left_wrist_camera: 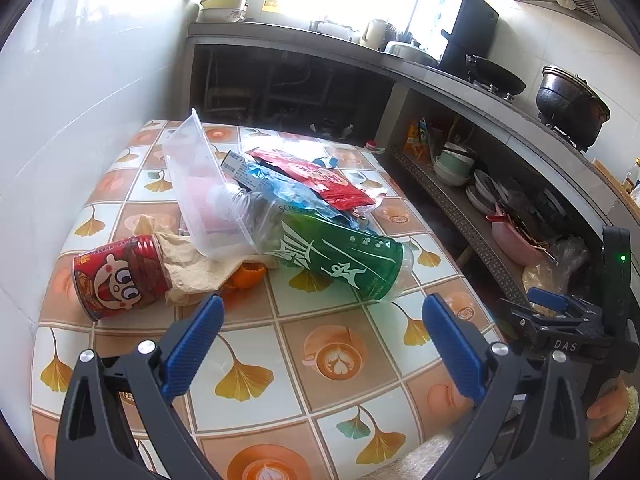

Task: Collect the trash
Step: 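Bring both grippers back over the table, then grasp the red snack bag with the right gripper and lift it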

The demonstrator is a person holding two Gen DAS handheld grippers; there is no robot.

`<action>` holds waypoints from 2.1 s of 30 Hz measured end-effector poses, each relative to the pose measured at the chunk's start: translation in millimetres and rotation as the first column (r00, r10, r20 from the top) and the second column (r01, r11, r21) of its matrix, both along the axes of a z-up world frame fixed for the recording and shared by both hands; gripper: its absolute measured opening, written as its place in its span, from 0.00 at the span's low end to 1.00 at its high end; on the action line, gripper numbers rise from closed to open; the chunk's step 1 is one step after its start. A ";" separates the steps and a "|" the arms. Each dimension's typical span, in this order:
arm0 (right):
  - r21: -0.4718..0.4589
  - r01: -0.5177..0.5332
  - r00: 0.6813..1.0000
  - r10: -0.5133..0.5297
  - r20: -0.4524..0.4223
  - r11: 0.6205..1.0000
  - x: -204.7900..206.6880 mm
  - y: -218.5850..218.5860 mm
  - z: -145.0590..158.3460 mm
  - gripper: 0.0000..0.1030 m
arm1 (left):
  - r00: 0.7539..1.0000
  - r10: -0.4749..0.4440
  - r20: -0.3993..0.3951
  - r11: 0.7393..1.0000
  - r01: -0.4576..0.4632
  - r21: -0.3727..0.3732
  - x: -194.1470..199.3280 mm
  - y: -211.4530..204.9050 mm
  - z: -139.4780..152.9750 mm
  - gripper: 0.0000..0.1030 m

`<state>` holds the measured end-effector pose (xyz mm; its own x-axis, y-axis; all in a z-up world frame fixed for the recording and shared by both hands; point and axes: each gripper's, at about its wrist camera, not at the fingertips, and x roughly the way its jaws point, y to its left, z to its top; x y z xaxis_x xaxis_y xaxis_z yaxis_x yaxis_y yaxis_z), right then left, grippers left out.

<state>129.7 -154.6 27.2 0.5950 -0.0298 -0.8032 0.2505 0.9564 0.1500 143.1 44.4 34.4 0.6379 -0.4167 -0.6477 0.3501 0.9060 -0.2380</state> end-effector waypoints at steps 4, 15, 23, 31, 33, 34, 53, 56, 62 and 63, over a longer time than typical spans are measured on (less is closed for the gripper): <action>0.012 -0.044 0.999 0.044 0.011 0.999 4.3 6.9 0.9 0.92 | 1.000 0.015 0.006 1.000 -0.015 0.006 0.2 4.5 -1.9 0.95; -0.008 -0.139 0.987 0.139 0.085 0.990 9.8 27.0 9.2 0.92 | 0.996 0.081 0.035 0.997 -0.081 -0.014 0.0 28.4 -6.8 0.95; -0.005 -0.179 0.956 0.175 0.236 0.984 23.3 23.2 35.5 0.92 | 0.989 0.130 0.070 0.990 -0.126 -0.065 -1.6 55.3 -8.0 0.95; 0.124 -0.264 0.933 0.220 0.286 0.956 62.0 14.8 45.6 0.92 | 0.985 0.147 0.088 0.986 -0.139 -0.091 4.2 75.5 -12.1 0.95; 0.161 -0.272 0.932 0.219 0.288 0.949 70.7 10.6 44.9 0.92 | 0.985 0.141 0.096 0.987 -0.131 -0.097 6.2 77.8 -12.4 0.95; 0.169 -0.275 0.932 0.219 0.290 0.947 73.6 9.7 44.3 0.92 | 0.986 0.135 0.099 0.987 -0.125 -0.101 7.1 78.0 -12.5 0.95; 0.566 -0.231 0.972 0.161 0.171 0.792 192.0 -55.1 7.4 0.80 | 0.987 0.009 0.159 0.984 0.019 -0.176 48.8 45.2 16.4 0.94; 0.650 -0.210 0.977 0.175 0.119 0.731 224.3 -64.4 -10.2 0.75 | 0.987 -0.012 0.162 0.986 0.038 -0.160 57.2 32.1 19.2 0.93; 0.737 -0.156 0.974 0.226 0.004 0.657 291.3 -71.2 -50.4 0.68 | 0.992 -0.025 0.125 0.991 0.040 -0.125 70.9 13.1 9.4 0.88; 0.745 -0.128 0.975 0.222 -0.028 0.655 301.6 -71.6 -59.9 0.66 | 0.992 -0.023 0.123 0.992 0.037 -0.118 72.0 11.1 8.5 0.87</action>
